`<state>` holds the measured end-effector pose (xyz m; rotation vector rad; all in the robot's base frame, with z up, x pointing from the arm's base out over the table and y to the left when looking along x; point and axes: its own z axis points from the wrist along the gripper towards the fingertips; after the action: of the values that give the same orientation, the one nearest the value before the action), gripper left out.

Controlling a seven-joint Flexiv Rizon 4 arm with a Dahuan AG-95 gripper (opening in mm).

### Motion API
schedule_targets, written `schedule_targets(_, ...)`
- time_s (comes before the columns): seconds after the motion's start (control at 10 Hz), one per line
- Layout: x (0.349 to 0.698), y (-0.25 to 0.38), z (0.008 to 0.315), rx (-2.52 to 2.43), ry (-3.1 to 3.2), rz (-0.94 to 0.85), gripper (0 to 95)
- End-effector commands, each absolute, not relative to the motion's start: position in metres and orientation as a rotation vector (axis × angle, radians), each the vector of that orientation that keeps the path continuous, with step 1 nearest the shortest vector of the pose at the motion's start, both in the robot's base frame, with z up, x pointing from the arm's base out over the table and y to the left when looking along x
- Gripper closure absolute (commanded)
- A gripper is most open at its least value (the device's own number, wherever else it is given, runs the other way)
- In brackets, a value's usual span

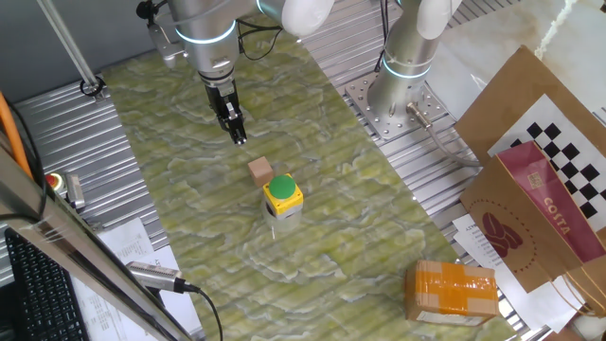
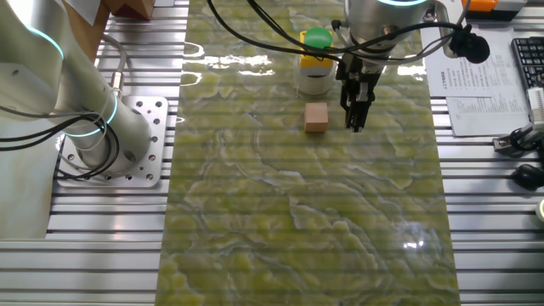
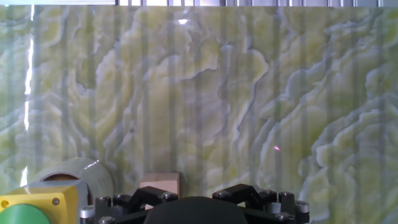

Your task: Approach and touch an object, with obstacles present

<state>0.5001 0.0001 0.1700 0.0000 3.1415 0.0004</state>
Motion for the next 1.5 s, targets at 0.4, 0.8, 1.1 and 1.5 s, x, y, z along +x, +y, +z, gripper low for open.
schedule_targets(0.4, 0.5037, 0.0010, 0.1718, -0.165, 3.111, 0.076, 95.0)
schedule_targets(0.8, 0.5061, 0.0017, 0.1731, -0.169, 3.120, 0.075, 95.0)
schedule_targets(1.1, 0.5069, 0.0023, 0.1733, -0.177, 3.130, 0.067, 95.0)
schedule_targets(1.5, 0.5070, 0.0024, 0.1733, -0.183, 3.136, 0.063, 95.0)
